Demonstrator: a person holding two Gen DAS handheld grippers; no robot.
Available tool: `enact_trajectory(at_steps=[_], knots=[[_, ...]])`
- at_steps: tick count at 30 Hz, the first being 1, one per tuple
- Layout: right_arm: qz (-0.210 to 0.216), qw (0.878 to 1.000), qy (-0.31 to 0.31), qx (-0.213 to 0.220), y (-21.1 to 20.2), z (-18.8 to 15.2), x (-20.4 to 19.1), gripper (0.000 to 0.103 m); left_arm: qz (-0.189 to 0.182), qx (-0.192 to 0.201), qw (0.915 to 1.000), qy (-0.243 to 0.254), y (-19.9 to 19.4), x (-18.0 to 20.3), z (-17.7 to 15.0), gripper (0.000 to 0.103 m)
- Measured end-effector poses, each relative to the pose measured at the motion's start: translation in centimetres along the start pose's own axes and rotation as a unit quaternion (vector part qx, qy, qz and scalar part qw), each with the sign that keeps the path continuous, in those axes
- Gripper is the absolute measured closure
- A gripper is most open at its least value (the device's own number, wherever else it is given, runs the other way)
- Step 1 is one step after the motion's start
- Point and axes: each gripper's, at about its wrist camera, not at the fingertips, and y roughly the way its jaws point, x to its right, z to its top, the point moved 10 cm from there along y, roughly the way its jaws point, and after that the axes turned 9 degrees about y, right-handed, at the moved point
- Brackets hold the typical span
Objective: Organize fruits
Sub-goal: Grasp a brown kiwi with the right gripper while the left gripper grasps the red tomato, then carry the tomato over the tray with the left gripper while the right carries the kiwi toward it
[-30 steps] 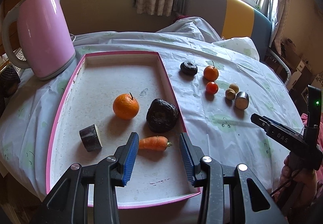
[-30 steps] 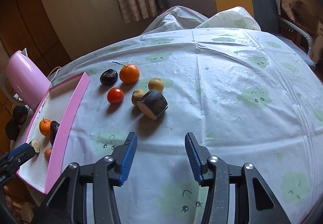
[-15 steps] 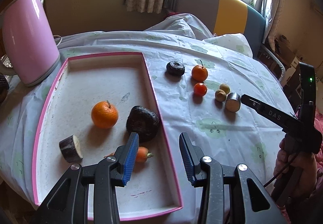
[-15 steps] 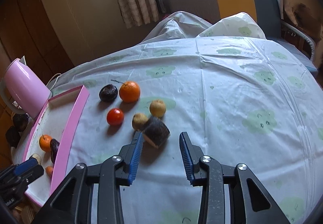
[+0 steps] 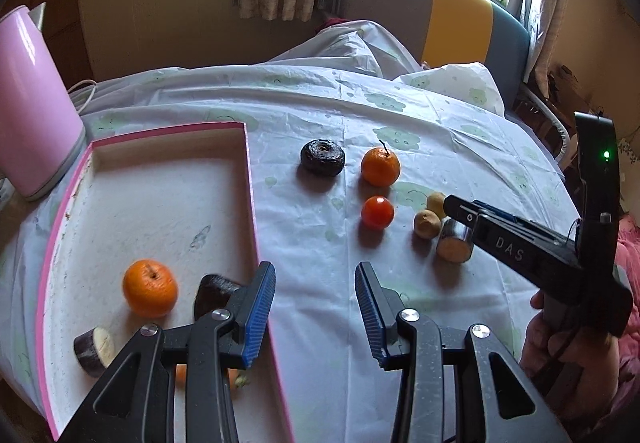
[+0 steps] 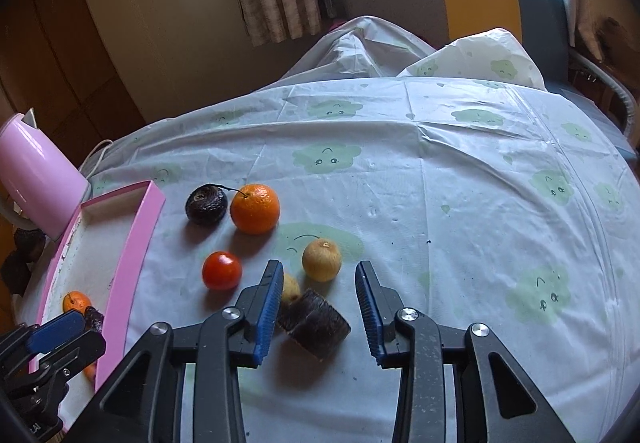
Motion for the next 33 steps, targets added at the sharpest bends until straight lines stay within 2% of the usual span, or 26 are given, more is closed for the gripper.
enact_trajectory(at_steps=[2,13,19,28,30,31,33], knots=[[-0.003,1.0,-0.001,-0.005,0.5,0.1,0.1,0.073,-0.004,0.0,1.0,-0.001,0.6,0.4,0.5,0.061],[0.001,0.999,0.0,-0.033,3.0,-0.1,0.2,0.076,-0.044,-0.016,0.9987,-0.021,4.2,2.9,2.9,0.061],[0.017,0.999,-0.002,-0.03,3.3,-0.1,0.3,0.077,-0.056,-0.024,0.9975,-0.036,6.1,3.3,3.8,0.061],[0.006,1.0,-0.027,-0.013,3.5,-0.1,0.3,0.078,-0.065,-0.037,0.9956,-0.057,8.5,3.1,3.8,0.061],[0.011,0.999,-0.028,-0.017,3.5,-0.1,0.3,0.078,-0.067,-0.038,0.9956,-0.054,8.7,3.2,3.6,0.064],[0.012,0.999,-0.029,-0.019,3.5,-0.1,0.3,0.078,-0.064,-0.04,0.996,-0.047,8.9,3.4,3.4,0.074],[0.009,0.999,-0.036,-0.02,3.5,-0.1,0.2,0.078,-0.053,-0.033,0.9974,-0.036,9.0,3.4,3.3,0.076]])
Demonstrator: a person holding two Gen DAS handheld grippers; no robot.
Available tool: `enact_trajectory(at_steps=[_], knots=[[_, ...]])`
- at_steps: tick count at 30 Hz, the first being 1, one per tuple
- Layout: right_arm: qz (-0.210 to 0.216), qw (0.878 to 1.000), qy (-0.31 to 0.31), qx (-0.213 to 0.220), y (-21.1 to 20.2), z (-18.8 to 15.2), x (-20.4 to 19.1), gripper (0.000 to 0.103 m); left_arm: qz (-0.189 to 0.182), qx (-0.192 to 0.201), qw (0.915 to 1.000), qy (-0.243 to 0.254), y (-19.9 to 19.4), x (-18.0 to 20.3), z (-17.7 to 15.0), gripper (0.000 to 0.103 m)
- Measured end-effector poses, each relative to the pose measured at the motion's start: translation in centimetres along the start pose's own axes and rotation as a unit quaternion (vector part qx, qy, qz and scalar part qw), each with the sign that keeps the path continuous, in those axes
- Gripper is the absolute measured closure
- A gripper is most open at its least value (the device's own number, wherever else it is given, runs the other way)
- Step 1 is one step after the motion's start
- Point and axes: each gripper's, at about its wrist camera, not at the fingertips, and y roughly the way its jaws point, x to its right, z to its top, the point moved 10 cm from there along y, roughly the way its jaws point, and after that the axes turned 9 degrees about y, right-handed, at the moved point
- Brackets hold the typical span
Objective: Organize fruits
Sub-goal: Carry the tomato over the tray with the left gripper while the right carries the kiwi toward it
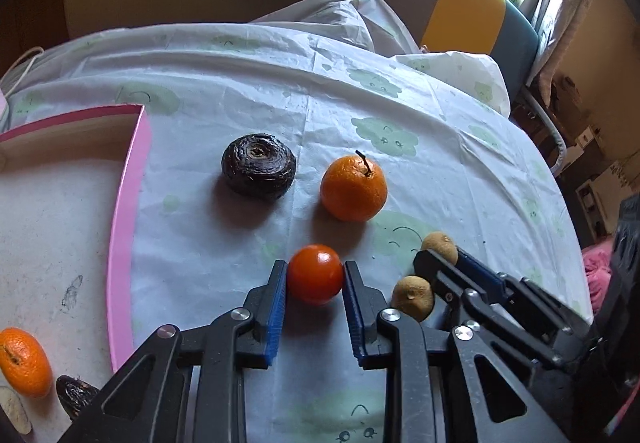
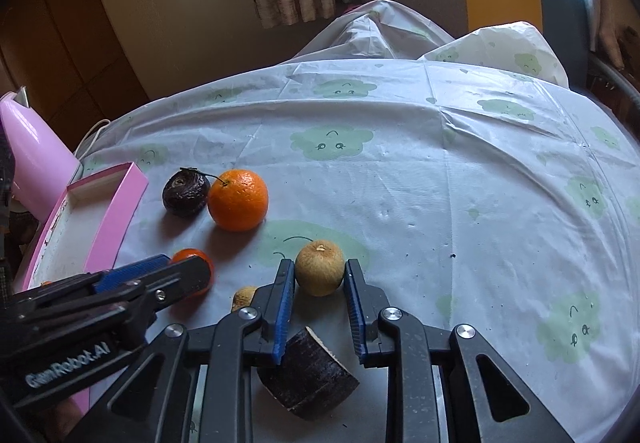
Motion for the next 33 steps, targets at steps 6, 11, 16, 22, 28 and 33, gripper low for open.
enact_trajectory(at_steps=[6,11,16,22,28,33], knots=[[-0.007,1.0,-0.011,-0.001,0.1,0.0,-0.1,0.078,-0.001,0.004,1.0,0.009,-0.1,-0.1,0.0,0.076],[-0.007,1.0,-0.013,0.0,0.1,0.0,-0.1,0.078,0.011,0.008,0.9997,0.022,-1.0,0.1,-0.2,0.076],[-0.008,1.0,-0.012,0.005,-0.2,0.1,-0.1,0.078,0.019,0.025,0.999,0.031,-2.9,0.2,-0.1,0.076],[-0.01,0.999,-0.01,0.034,-2.1,0.8,-0.5,0.078,0.021,0.037,0.9987,0.028,-5.1,-0.1,-0.6,0.076],[-0.004,0.998,-0.024,0.059,-4.6,1.3,-2.1,0.078,0.028,0.057,0.9977,0.025,-7.7,-0.8,-1.2,0.076],[0.012,0.997,-0.038,0.067,-6.2,0.5,-4.3,0.078,0.04,0.071,0.9965,0.021,-9.8,-2.1,-1.9,0.076]])
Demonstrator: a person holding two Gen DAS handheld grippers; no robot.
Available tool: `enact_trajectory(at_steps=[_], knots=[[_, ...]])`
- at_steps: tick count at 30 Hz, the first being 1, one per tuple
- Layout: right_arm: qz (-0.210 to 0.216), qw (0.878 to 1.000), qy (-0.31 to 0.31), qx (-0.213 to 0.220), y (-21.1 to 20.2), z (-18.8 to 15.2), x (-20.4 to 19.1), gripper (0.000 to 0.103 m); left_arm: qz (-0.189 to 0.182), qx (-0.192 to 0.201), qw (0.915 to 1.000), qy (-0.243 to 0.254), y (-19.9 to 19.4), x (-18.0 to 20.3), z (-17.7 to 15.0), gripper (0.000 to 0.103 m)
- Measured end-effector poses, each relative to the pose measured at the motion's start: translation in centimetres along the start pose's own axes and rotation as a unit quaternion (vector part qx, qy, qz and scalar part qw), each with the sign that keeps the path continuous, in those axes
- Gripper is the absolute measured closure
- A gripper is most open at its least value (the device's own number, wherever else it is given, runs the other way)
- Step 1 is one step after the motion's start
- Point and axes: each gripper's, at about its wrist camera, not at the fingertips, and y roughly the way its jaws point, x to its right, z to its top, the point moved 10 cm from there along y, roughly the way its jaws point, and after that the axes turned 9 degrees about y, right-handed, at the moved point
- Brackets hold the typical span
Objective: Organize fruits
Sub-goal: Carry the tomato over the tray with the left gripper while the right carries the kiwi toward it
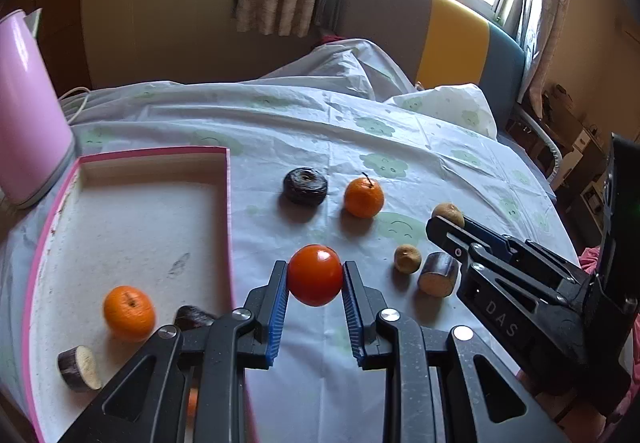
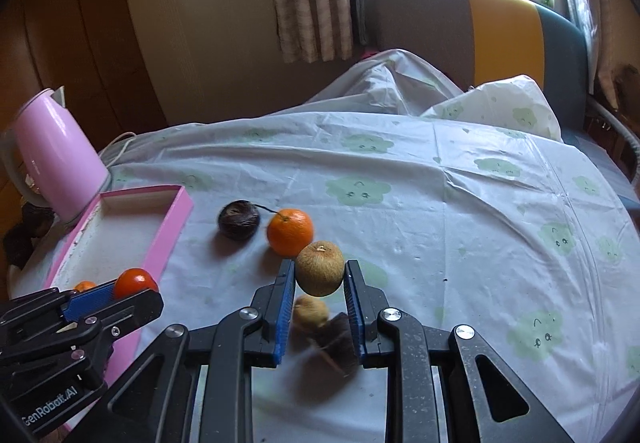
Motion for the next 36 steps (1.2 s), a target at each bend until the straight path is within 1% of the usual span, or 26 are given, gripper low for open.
enact_trajectory(at_steps=[6,13,21,27,32,36], knots=[[0.025,1.0,-0.012,-0.007,-1.0,-1.6,-2.9,0.078,0.01,0.008,0.9998,-0.014,-2.0,-2.3,-1.1,0.076],[0.062,0.997,-0.022,-0.024,-1.9,-3.8,-6.4,0.078,0.032,0.021,0.9989,-0.025,-4.0,-5.0,-2.1,0.076],[0.098,0.993,-0.038,-0.046,-2.5,-6.3,-9.8,0.078,0.045,0.021,0.9969,-0.062,-5.1,-8.8,-3.7,0.076],[0.141,0.986,-0.058,-0.07,-3.1,-8.5,-13.0,0.078,0.057,0.022,0.9933,-0.098,-6.2,-12.5,-5.0,0.076],[0.186,0.975,-0.077,-0.096,-3.6,-10.4,-16.0,0.078,0.068,0.017,0.9872,-0.144,-6.5,-16.3,-5.9,0.076],[0.204,0.967,-0.1,-0.115,-3.4,-11.9,-18.2,0.078,0.072,0.014,0.9848,-0.157,-6.5,-17.8,-6.1,0.076]])
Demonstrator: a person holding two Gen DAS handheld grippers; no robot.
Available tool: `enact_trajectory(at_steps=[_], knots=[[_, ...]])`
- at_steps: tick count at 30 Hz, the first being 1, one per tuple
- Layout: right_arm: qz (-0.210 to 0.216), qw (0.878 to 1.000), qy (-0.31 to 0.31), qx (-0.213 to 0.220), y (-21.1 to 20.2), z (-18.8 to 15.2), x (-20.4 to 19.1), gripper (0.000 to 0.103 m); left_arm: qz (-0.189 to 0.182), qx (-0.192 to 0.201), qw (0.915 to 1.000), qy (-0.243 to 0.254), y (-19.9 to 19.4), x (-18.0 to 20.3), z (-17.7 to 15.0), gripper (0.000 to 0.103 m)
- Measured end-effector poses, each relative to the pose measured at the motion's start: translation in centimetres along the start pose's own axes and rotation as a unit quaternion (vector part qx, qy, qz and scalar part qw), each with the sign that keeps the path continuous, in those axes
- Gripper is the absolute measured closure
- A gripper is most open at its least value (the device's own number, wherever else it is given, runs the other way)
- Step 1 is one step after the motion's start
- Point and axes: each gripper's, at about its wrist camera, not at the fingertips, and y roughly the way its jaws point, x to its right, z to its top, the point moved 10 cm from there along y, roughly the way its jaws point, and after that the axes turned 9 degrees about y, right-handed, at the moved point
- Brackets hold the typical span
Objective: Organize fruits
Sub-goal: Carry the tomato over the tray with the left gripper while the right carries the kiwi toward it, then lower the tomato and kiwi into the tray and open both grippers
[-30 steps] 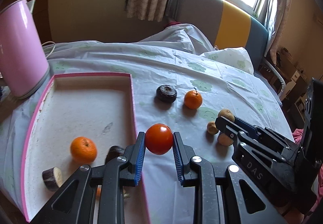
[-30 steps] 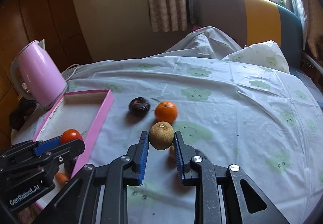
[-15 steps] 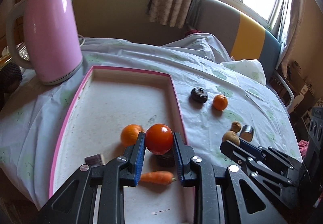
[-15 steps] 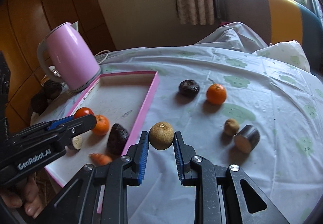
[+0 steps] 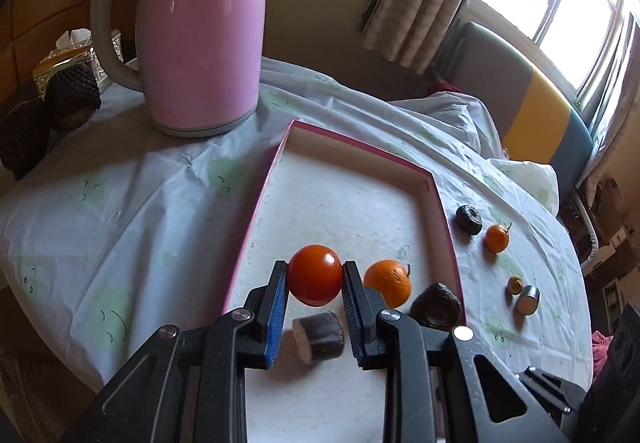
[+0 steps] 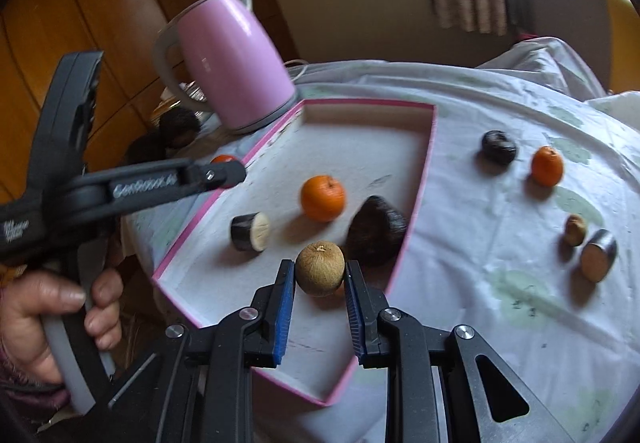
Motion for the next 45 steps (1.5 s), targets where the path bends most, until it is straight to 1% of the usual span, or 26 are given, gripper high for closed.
enact_trajectory(at_steps=[5,10,15,17,20,25,28,30,31,34,36,45], knots=[[0.019,0.999,-0.024,-0.031,1.7,-1.2,-2.2,0.078,0.001,-0.014,0.9999,-0.001,1.1,-0.4,-0.3,0.076],[0.017,0.998,-0.038,-0.054,3.0,-2.3,-3.1,0.078,0.001,-0.028,0.9996,0.009,2.3,-0.1,-0.7,0.076],[0.015,0.997,-0.036,-0.059,3.3,-2.5,-3.2,0.077,0.001,-0.034,0.9993,0.018,3.0,0.5,-1.2,0.076],[0.016,0.997,-0.037,-0.058,3.2,-2.5,-3.2,0.077,0.001,-0.035,0.9991,0.022,3.1,0.8,-1.2,0.073],[0.014,0.998,-0.038,-0.057,3.1,-2.5,-3.1,0.077,0.001,-0.038,0.999,0.024,3.1,1.0,-1.5,0.072],[0.013,0.998,-0.032,-0.047,2.8,-2.0,-2.8,0.075,0.013,-0.031,0.9993,0.018,2.2,0.8,-1.6,0.071],[0.006,0.999,-0.028,-0.032,2.0,-1.7,-2.4,0.07,0.017,-0.018,0.9996,0.013,1.2,0.7,-1.4,0.07],[0.004,0.999,-0.024,-0.023,1.6,-1.4,-2.1,0.066,0.017,-0.013,0.9996,0.017,0.6,1.0,-1.3,0.069],[0.001,1.0,-0.022,-0.02,1.5,-1.2,-1.9,0.066,0.017,-0.01,0.9996,0.02,0.3,1.2,-1.2,0.07],[-0.006,1.0,-0.012,-0.009,1.0,-0.8,-1.3,0.065,0.015,-0.002,0.9994,0.033,-0.4,2.1,-1.0,0.069],[-0.009,1.0,-0.002,-0.002,0.6,-0.5,-0.7,0.062,0.012,0.001,0.999,0.043,-0.8,2.9,-1.1,0.069],[-0.028,0.999,0.028,0.023,-1.1,0.2,1.5,0.061,-0.007,0.006,0.9959,0.09,-1.7,6.4,-1.8,0.07]])
